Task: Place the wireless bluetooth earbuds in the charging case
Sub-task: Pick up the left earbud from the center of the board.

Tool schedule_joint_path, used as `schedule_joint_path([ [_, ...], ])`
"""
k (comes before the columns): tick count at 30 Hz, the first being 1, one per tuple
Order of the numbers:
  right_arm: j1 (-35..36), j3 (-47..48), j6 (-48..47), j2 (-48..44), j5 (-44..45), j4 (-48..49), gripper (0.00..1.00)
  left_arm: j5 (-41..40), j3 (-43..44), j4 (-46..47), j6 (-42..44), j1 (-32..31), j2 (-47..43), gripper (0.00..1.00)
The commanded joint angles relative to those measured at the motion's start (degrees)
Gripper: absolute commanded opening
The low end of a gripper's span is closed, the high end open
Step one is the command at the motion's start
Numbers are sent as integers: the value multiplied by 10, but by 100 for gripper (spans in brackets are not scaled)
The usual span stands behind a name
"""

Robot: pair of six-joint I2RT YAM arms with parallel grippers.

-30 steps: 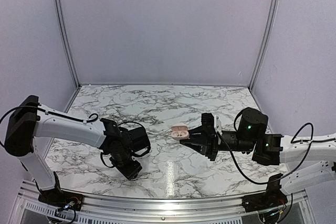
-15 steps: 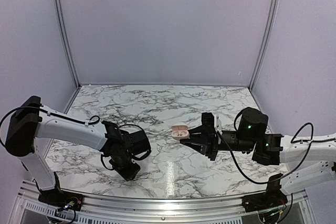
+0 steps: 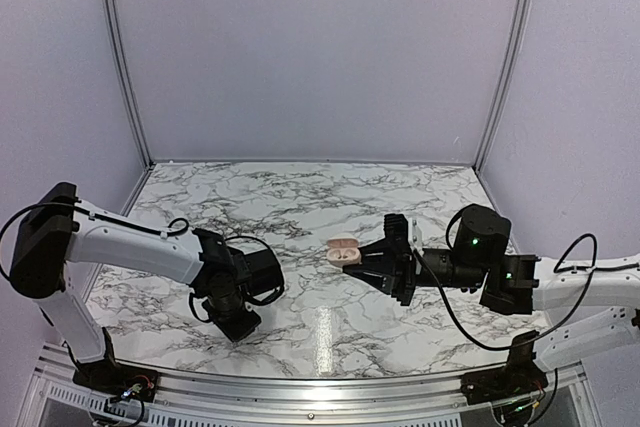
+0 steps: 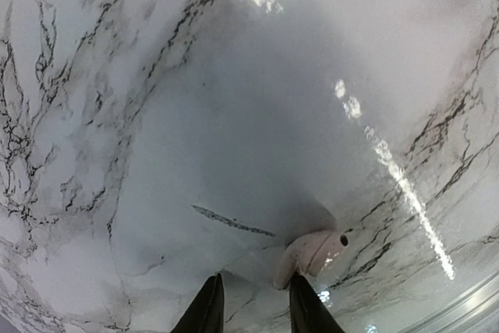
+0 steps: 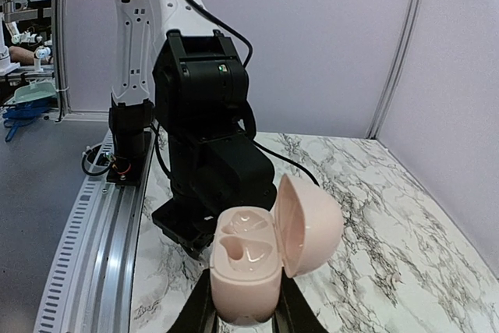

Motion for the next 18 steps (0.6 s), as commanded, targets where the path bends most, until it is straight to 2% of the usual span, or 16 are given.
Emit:
schedule_joint_path([
  [1,-5,16,10,-10,-7,-4,0,18,25,-57,48,-8,-26,32],
  [10,-5,15,15,-25,-4,-11,0,39,106,-99,101,-9,28,35],
  [18,-5,13,21,-57,0,-24,0,34,137,-107,124,-6,82,32],
])
